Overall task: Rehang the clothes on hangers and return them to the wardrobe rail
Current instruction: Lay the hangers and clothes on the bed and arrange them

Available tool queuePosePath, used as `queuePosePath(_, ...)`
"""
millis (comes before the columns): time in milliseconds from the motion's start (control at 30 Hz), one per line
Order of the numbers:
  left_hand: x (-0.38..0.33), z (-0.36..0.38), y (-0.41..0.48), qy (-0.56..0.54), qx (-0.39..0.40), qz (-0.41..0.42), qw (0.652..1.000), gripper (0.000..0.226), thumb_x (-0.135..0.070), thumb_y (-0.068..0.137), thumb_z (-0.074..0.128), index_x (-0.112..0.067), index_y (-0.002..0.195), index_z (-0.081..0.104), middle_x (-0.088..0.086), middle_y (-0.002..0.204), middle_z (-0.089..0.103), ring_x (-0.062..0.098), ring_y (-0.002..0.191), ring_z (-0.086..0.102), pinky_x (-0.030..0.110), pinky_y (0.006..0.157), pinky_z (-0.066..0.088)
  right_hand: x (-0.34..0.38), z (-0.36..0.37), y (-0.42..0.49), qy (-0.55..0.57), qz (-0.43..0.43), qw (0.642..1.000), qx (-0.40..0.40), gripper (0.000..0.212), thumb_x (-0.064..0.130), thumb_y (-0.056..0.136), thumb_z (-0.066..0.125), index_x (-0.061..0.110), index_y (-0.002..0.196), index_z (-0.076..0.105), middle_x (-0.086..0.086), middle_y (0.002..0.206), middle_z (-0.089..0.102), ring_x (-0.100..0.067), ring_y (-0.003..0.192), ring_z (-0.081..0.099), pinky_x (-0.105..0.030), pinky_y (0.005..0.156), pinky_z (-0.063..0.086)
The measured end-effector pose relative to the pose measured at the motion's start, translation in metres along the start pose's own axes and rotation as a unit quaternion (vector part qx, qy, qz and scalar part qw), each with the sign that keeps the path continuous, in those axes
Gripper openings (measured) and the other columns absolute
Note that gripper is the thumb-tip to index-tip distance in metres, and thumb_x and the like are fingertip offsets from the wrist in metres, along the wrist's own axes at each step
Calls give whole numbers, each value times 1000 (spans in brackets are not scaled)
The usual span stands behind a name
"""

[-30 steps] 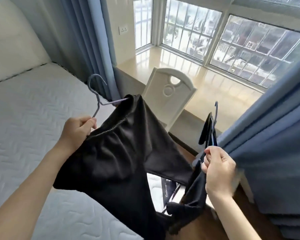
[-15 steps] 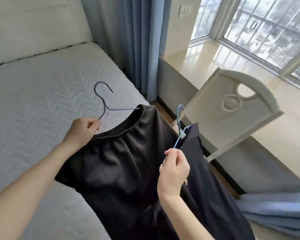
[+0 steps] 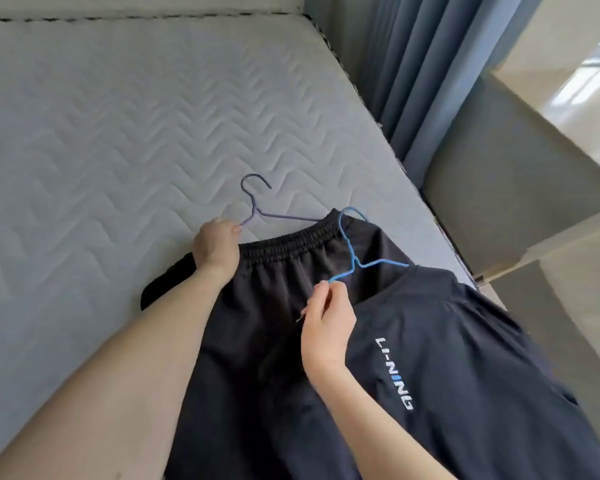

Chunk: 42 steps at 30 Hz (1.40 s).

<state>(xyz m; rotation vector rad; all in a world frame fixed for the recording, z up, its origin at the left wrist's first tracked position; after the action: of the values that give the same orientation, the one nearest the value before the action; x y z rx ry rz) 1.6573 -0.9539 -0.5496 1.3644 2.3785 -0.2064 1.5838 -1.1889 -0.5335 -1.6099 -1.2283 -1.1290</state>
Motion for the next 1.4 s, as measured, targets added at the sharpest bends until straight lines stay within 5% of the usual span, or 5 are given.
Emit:
queuePosePath(367,14,36,1,-24,-95,75,992,31,-12,94,50,3,72,65,15,84,57,31,87,51,42,70,46,-60,32,20,-189,-59,980,-4,31,20,100,41,11,71,35,-4,62,50,-23,58,41,-29,58,17)
queuePosePath(667,-14,-23,-15,-41,145,4,989,39,-28,100,35,0,114,58,19,121,55,37,113,54,41,94,42,-18,22,25,-201,65,975,66,27,19,102,32,2,93,50,-17,91,62,-33,86,57,-33,70,34)
queuePosePath(867,-69,-182,-115,-306,62,40,949,29,-25,100,41,-12,109,66,2,105,70,14,100,63,17,82,40,116,-88,-44,60,34,997,-38,25,16,101,35,12,78,46,-3,59,42,-17,53,38,-30,51,33)
queuePosePath(1067,-101,-325,-283,-395,52,50,916,32,-24,96,41,-11,107,68,-3,96,70,0,94,64,11,85,45,209,-252,-174,86,27,995,-51,30,12,104,32,14,76,45,11,46,39,-7,45,32,-21,41,28)
queuePosePath(1400,-67,-440,-625,-315,156,3,936,50,-53,86,32,-21,106,66,-12,101,66,2,98,62,20,86,46,271,-488,-468,140,-13,989,-49,38,-3,103,29,7,71,47,11,45,30,-7,38,24,-27,40,12)
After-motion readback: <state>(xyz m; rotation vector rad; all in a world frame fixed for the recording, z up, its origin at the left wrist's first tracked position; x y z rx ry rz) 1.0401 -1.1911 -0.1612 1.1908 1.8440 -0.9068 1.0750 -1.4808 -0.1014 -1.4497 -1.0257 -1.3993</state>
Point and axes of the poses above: each hand's wrist, its own y-axis towards the middle knuckle, its own z-axis out of the palm, x = y × z, the point moved 5 cm from there along y, towards the middle knuckle
